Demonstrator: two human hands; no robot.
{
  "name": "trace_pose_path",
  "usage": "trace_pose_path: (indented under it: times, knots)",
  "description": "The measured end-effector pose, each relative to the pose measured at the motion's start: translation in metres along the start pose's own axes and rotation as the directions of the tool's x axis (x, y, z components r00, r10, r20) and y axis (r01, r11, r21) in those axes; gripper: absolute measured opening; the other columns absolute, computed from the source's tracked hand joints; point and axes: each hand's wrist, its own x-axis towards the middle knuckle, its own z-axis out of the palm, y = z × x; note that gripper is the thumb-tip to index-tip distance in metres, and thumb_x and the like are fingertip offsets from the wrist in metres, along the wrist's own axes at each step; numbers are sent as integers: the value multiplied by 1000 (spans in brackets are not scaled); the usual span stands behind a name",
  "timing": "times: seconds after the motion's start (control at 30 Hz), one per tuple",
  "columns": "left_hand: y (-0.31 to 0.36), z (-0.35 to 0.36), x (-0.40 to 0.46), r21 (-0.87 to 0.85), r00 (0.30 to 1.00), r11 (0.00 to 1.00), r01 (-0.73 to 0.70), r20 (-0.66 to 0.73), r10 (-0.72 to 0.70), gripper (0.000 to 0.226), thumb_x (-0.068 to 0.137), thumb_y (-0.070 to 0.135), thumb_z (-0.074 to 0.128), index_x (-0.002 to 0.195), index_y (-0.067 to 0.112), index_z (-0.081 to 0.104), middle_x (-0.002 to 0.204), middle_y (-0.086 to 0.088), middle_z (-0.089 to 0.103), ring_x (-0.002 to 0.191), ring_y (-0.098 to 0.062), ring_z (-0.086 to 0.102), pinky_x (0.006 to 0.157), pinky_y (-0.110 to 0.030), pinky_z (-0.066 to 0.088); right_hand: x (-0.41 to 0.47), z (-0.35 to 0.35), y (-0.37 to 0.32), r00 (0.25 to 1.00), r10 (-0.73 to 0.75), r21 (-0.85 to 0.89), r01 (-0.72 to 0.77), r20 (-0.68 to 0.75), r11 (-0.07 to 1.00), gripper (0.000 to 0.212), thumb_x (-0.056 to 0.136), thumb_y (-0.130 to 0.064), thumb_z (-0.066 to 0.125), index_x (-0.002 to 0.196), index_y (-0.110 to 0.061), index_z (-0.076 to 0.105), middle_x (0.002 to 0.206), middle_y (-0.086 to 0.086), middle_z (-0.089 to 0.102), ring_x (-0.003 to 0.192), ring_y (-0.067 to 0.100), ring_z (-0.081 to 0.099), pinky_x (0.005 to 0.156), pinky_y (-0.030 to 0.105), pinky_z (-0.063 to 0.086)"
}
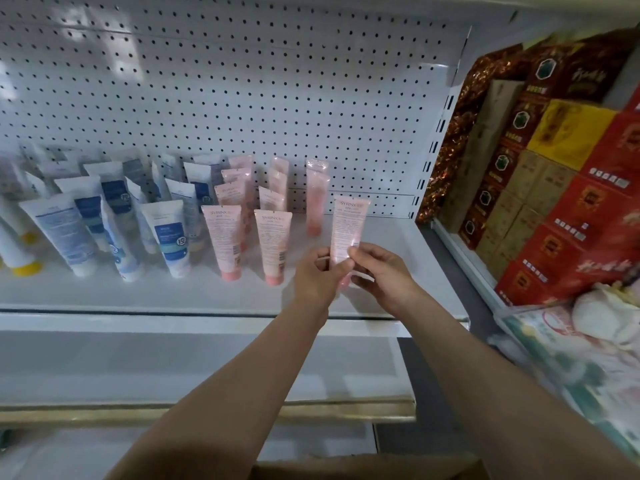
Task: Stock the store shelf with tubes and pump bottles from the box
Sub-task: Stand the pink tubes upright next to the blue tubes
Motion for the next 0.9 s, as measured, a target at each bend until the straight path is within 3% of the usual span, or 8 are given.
trace_pose_path:
  times: [0.07, 0.17, 0.23, 0.3, 0.37, 0.47, 0.67, 0.9]
  knots:
    - [-5, -3, 7, -20, 1000, 1000, 0, 19, 0, 25, 84, 14, 75, 107, 16, 65, 96, -9, 74, 86, -25, 70, 69, -34, 55, 6, 2, 3, 1000, -23, -26, 22, -17, 999, 26, 93, -20, 69, 118, -12, 70, 113, 6, 74, 108, 27, 70, 102, 46, 52]
    - [-10, -6, 14, -95, 1000, 995, 2, 2, -1, 41, 88, 12, 71, 127, 13, 57, 115, -6, 69, 104, -21, 66, 74, -21, 55, 22, 6, 10, 994, -58, -12, 57, -93, 998, 23, 92, -15, 70, 114, -11, 71, 110, 7, 75, 103, 26, 72, 96, 43, 56]
    - [-12, -8, 16, -83, 1000, 997, -5, -25, 2, 31, 92, 16, 66, 122, 15, 57, 117, 0, 64, 110, -18, 61, 75, -14, 49, 36, 10, 14, 985, -63, 13, 66, -159, 998, 21, 92, -12, 70, 112, -11, 71, 108, 7, 75, 101, 25, 72, 90, 38, 59]
    - [-16, -10, 15, -17, 999, 999, -35, -37, 34, 19, 96, 23, 59, 114, 16, 61, 114, 6, 65, 111, -14, 57, 83, -17, 43, 50, 14, 19, 976, -67, 23, 73, -206, 997, 19, 91, -10, 71, 110, -12, 72, 107, 7, 75, 100, 25, 72, 86, 34, 60]
    - [-20, -13, 14, 34, 996, 998, -48, -73, 51, 31, 100, 28, 52, 129, 17, 58, 117, 15, 60, 107, -1, 54, 88, -13, 36, 62, 19, 22, 966, -85, 12, 91, -243, 996, 18, 89, -8, 72, 107, -12, 72, 104, 6, 75, 99, 24, 72, 87, 34, 59]
    - [-24, -16, 17, 46, 993, 997, -59, -99, 63, 30, 103, 27, 47, 130, 22, 59, 106, 25, 58, 94, 12, 53, 76, 0, 34, 77, 30, 22, 958, -110, -16, 110, -265, 994, 15, 89, -6, 72, 103, -12, 72, 97, 3, 75, 93, 21, 72, 86, 32, 60]
    - [-29, -18, 22, 0, 993, 999, -53, -110, 53, 35, 103, 25, 43, 136, 23, 56, 128, 13, 58, 118, -2, 50, 94, -14, 35, 101, 46, 24, 958, -151, -137, 120, -245, 983, 19, 87, -9, 73, 106, -12, 73, 99, 3, 76, 92, 19, 73, 79, 25, 60]
    - [-38, -18, 29, 9, 989, 999, -49, -137, 49, 34, 103, 26, 45, 135, 23, 56, 131, 6, 59, 122, -11, 53, 107, -28, 40, 109, 51, 26, 957, -158, -175, 117, -242, 978, 16, 88, -10, 73, 103, -15, 72, 99, 3, 76, 91, 21, 72, 88, 40, 60]
